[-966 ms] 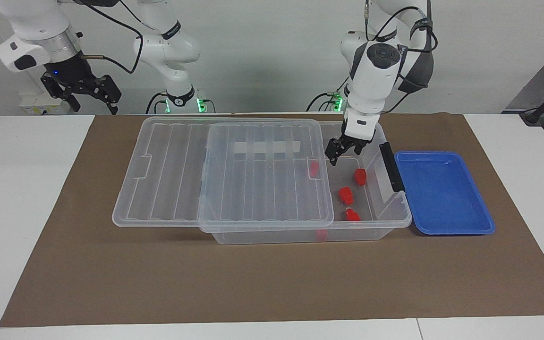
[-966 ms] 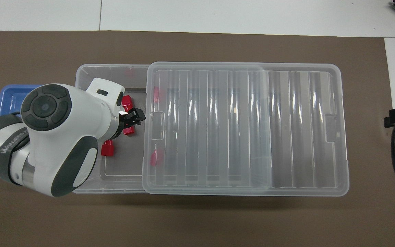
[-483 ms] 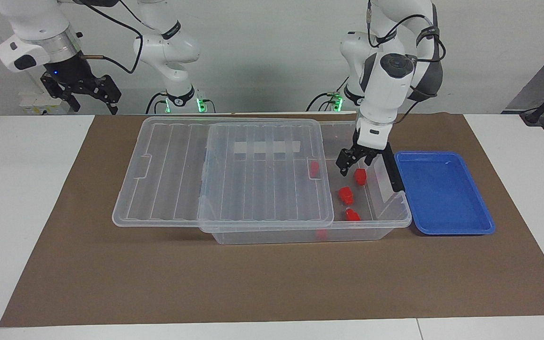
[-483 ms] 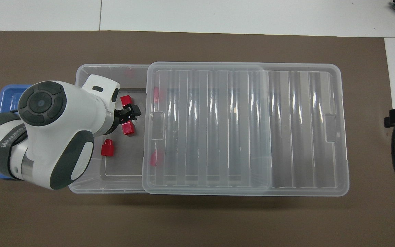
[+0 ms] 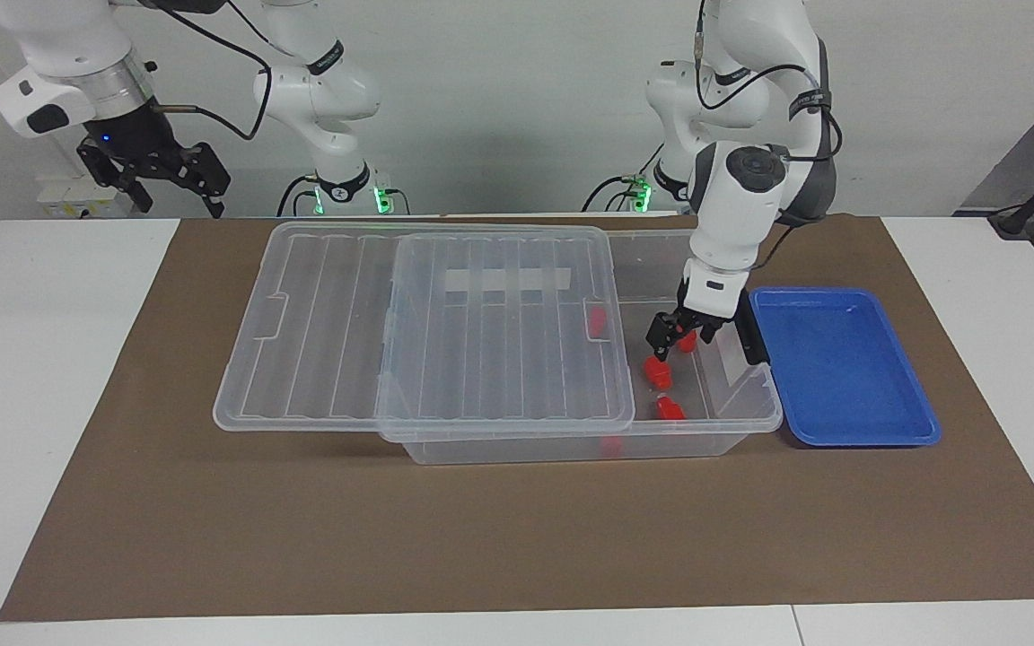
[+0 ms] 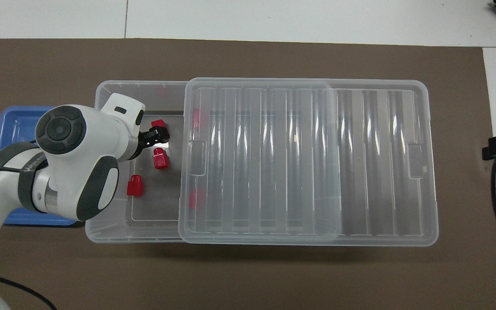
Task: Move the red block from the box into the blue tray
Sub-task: 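Grasp the red block with the left gripper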
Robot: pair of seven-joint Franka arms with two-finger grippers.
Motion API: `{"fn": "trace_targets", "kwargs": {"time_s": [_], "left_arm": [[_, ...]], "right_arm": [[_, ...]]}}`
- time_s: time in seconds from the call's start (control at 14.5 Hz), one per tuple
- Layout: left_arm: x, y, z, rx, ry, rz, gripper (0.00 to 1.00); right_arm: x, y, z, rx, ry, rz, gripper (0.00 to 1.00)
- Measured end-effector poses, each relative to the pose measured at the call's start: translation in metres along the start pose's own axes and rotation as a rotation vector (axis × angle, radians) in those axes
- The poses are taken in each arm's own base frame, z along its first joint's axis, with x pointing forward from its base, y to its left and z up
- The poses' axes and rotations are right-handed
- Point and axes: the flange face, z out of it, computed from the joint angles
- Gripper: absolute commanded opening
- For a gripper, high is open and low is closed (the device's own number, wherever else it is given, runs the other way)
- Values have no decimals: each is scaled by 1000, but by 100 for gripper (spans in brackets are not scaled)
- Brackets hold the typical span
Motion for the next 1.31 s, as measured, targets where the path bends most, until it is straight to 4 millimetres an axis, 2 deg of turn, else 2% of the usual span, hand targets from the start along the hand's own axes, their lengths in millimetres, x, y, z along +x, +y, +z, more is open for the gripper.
{"fn": "trace_targets", "kwargs": {"time_s": [0.41,0.55,0.97,1.31], "left_arm": [[-11,9,52,21,-16,25,100],[-14,10,63,29,-22,30,100],[-19,5,88,32,-21,68,100],[-20,4,90,34,-25,125,100]], "right_arm": [[0,0,3,0,-7,0,100],[0,0,3,0,-7,0,100],[0,0,3,0,-8,0,100],[0,0,3,0,-8,0,100]]}}
